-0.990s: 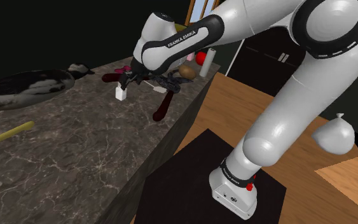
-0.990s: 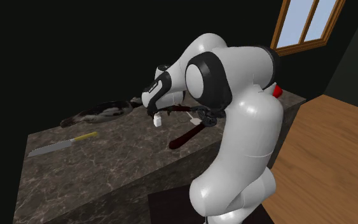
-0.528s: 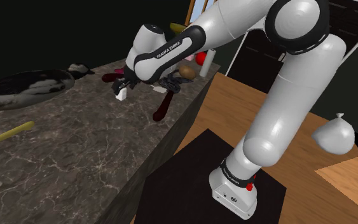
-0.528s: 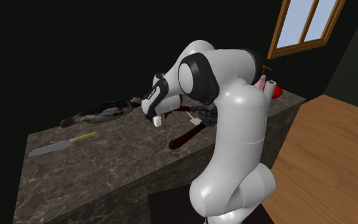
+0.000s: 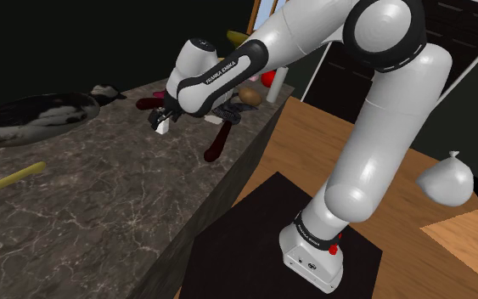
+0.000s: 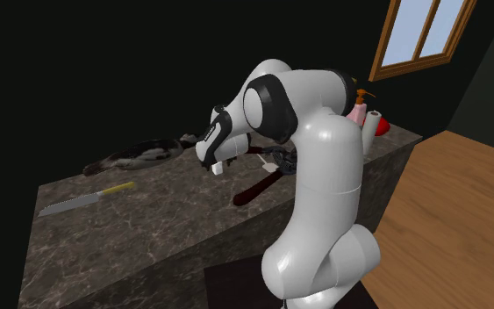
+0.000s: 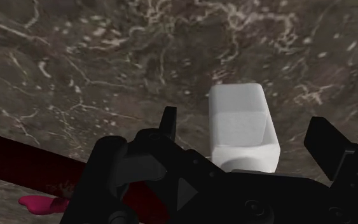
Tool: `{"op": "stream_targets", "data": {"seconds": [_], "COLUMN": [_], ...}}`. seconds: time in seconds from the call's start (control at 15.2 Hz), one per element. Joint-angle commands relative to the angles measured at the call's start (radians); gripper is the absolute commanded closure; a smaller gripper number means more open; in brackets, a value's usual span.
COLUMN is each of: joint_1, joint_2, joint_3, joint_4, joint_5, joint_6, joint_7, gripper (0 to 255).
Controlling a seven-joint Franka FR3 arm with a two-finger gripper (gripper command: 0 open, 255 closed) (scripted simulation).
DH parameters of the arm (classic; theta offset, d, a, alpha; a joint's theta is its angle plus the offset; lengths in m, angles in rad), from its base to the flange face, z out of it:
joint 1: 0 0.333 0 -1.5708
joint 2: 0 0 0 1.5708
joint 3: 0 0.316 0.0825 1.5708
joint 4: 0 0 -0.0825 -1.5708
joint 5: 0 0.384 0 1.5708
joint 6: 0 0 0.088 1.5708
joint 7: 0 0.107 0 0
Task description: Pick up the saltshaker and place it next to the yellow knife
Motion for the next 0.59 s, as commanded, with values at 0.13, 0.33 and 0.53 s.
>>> {"op": "stream_targets", "data": {"seconds": [0.13,0.33,0.53], "joint_1": [0.0,0.0,0.0], "joint_2": [0.0,0.0,0.0], "joint_3": [0.0,0.0,0.0], "joint_4": [0.0,0.0,0.0], "joint_5": [0.0,0.0,0.0], "joint_6": [0.0,0.0,0.0], "joint_7": [0.0,0.0,0.0], "gripper": [255,255,255]}}
